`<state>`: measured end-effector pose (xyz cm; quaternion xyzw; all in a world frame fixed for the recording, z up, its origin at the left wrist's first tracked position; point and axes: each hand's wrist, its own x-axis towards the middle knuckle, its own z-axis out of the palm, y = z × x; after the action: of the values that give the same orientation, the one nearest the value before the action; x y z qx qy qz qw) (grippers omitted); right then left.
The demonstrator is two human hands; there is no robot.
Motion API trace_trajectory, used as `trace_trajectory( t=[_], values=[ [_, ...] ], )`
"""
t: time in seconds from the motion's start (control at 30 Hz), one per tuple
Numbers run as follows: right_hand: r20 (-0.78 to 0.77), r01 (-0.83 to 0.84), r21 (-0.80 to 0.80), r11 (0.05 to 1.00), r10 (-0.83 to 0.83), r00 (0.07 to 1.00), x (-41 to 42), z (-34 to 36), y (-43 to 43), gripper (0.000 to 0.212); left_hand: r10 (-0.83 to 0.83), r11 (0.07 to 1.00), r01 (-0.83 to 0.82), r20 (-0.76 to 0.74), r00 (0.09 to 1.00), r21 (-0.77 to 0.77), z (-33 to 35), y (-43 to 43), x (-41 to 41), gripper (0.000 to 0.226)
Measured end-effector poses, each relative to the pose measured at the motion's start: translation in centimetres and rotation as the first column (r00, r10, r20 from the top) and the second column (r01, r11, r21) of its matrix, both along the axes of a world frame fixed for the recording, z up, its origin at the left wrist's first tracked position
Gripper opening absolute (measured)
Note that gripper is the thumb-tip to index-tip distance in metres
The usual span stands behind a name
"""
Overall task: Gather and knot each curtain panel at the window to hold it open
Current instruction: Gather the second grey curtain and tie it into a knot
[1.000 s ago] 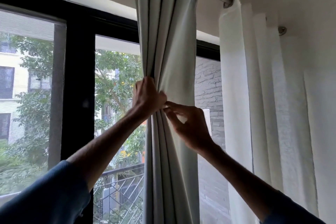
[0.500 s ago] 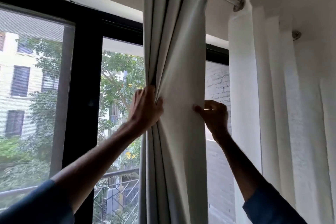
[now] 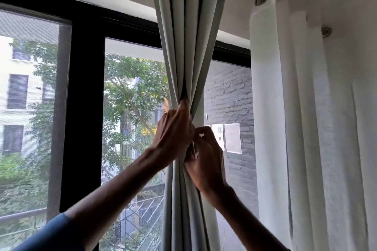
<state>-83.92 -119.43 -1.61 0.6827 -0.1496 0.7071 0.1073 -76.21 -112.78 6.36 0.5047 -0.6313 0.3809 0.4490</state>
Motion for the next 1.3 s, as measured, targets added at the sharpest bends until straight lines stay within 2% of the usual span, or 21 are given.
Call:
trace_trajectory(
  t=[0.07, 0.1, 0.2, 0.27, 0.33, 0.37, 0.4, 0.43, 0.47, 0.57, 0.63, 0.7, 0.73, 0.8, 0.83, 0.93, 1.0, 1.07, 1.2, 1.3],
  values=[
    [-0.053, 0.027, 0.016, 1.000, -0.026, 0.998, -0.5, -0.4, 0.4, 0.043, -0.074, 0.997, 0.074, 0.025, 0.997, 0.011, -0.2, -0.1, 0.1, 0.072],
    [-0.086, 0.028, 0.019, 0.999, -0.026, 0.996, -0.7, -0.6, 0.7, 0.043, -0.129, 0.992, 0.129, 0.034, 0.991, 0.002, -0.4, -0.1, 0.2, 0.084],
    [-0.125, -0.013, 0.019, 1.000, 0.015, 0.992, -1.0, -1.1, 1.4, 0.028, -0.245, 0.969, 0.245, -0.012, 0.969, -0.029, -0.7, -0.2, 0.5, 0.100],
    [-0.105, -0.074, 0.034, 0.997, 0.077, 0.991, -1.2, -1.3, 1.6, 0.021, -0.271, 0.962, 0.264, -0.131, 0.953, -0.072, -1.1, 0.0, 0.1, 0.115],
    [-0.083, -0.157, 0.038, 0.987, 0.159, 0.984, -1.5, -1.5, 1.6, 0.017, -0.221, 0.975, 0.209, -0.352, 0.910, -0.071, -1.4, 0.2, -0.2, 0.127],
    [-0.072, -0.194, 0.047, 0.980, 0.197, 0.978, -1.7, -1.6, 1.6, 0.017, -0.169, 0.984, 0.178, -0.461, 0.871, -0.026, -1.5, 0.0, -0.1, 0.120],
    [-0.059, -0.230, 0.066, 0.971, 0.234, 0.971, -1.8, -1.6, 1.4, 0.019, -0.108, 0.989, 0.146, -0.539, 0.835, 0.029, -1.4, -0.2, 0.2, 0.099],
    [-0.041, -0.273, 0.101, 0.957, 0.278, 0.960, -1.9, -1.6, 1.2, 0.019, -0.072, 0.987, 0.144, -0.587, 0.806, 0.076, -1.4, -0.6, 0.6, 0.067],
    [-0.014, -0.327, 0.144, 0.934, 0.332, 0.943, -2.0, -1.5, 0.8, 0.018, -0.056, 0.982, 0.154, -0.618, 0.784, 0.106, -1.5, -0.9, 0.9, 0.048],
    [0.102, -0.491, 0.266, 0.830, 0.482, 0.870, -2.4, -0.7, -1.0, 0.011, -0.050, 0.969, 0.190, -0.633, 0.773, 0.155, -1.5, -1.7, 1.3, 0.037],
    [0.109, -0.485, 0.290, 0.825, 0.475, 0.873, -2.7, 0.2, -3.0, 0.011, 0.008, 0.970, 0.136, -0.590, 0.808, 0.200, -1.2, -1.9, 1.1, 0.029],
    [0.112, -0.467, 0.383, 0.797, 0.462, 0.880, -3.2, 1.7, -5.6, 0.024, 0.021, 0.968, 0.126, -0.570, 0.821, 0.217, -1.0, -2.2, 1.3, 0.025],
    [0.113, -0.473, 0.483, 0.737, 0.482, 0.869, -3.1, 2.5, -6.9, 0.040, 0.011, 0.965, 0.140, -0.571, 0.821, 0.220, -0.9, -2.4, 1.6, 0.025],
    [0.109, -0.505, 0.672, 0.542, 0.602, 0.791, -2.8, 4.2, -9.0, 0.082, -0.028, 0.955, 0.194, -0.581, 0.813, 0.225, -1.0, -2.7, 2.3, 0.027],
    [0.122, -0.537, 0.725, 0.431, 0.686, 0.717, -2.5, 4.9, -9.9, 0.090, -0.054, 0.946, 0.225, -0.574, 0.817, 0.231, -1.0, -2.9, 2.8, 0.028],
    [0.151, -0.611, 0.779, 0.138, 0.905, 0.397, -1.7, 6.5, -11.1, 0.063, -0.167, 0.906, 0.349, -0.556, 0.814, 0.238, -0.8, -2.4, 3.5, 0.019],
    [0.178, -0.630, 0.776, 0.020, 0.952, 0.249, -1.4, 7.1, -11.3, 0.063, -0.217, 0.881, 0.403, -0.545, 0.809, 0.247, -0.8, -1.8, 3.9, 0.021],
    [0.206, -0.656, 0.755, -0.023, 0.957, 0.203, -0.9, 7.4, -11.4, 0.064, -0.230, 0.866, 0.426, -0.546, 0.805, 0.263, -0.9, -1.7, 4.3, 0.020],
    [0.268, -0.671, 0.736, -0.086, 0.948, 0.172, -0.4, 6.0, -12.0, 0.058, -0.247, 0.856, 0.447, -0.554, 0.795, 0.259, -1.4, -1.5, 4.1, 0.023],
    [0.270, -0.657, 0.751, -0.067, 0.939, 0.213, -0.8, 3.8, -11.9, 0.043, -0.206, 0.896, 0.384, -0.556, 0.805, 0.223, -2.8, -1.3, 3.2, 0.026]
  ],
)
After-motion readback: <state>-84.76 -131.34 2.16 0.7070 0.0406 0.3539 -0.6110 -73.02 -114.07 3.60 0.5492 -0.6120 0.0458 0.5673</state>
